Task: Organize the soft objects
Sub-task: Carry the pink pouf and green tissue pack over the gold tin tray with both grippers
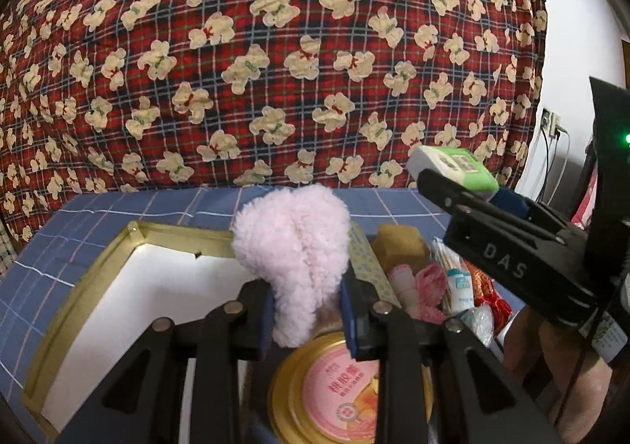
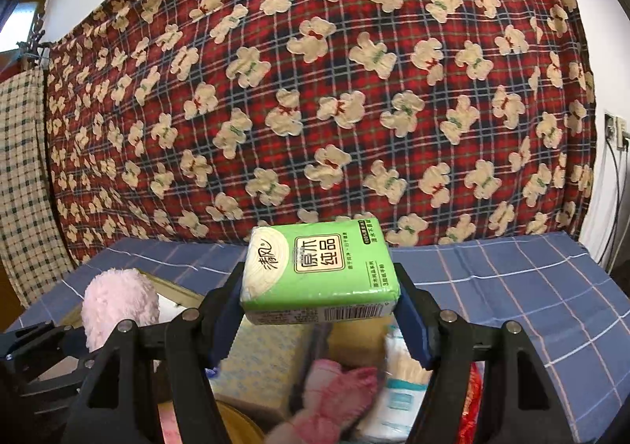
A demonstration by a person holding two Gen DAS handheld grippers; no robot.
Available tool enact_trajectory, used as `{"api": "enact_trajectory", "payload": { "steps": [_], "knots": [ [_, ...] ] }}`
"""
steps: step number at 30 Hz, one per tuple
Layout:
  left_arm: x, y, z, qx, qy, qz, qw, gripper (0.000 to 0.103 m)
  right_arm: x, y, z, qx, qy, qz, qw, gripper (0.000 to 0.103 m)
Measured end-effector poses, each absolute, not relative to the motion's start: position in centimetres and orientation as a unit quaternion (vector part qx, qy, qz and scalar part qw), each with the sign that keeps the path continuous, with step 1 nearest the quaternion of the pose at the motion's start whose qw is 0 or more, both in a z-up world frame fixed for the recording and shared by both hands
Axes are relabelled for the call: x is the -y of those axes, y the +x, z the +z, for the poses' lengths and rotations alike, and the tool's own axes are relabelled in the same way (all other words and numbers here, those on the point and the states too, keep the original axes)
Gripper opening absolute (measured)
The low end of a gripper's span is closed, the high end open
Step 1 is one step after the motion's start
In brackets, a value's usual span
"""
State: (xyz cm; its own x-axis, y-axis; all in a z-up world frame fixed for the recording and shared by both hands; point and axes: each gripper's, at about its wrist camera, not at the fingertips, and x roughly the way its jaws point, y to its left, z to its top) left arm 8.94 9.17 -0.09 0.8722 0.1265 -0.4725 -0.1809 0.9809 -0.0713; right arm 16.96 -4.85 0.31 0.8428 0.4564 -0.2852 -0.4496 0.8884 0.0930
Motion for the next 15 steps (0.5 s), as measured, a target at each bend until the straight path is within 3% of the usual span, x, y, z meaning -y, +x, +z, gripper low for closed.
{"api": "enact_trajectory", "payload": {
  "steps": [15],
  "knots": [
    [-14.3, 8.7, 0.1, -0.261, -0.044, 0.119, 0.957, 0.026, -1.6, 17.5, 0.9, -0.163, 0.004, 0.284, 0.945, 0.071]
  ]
}}
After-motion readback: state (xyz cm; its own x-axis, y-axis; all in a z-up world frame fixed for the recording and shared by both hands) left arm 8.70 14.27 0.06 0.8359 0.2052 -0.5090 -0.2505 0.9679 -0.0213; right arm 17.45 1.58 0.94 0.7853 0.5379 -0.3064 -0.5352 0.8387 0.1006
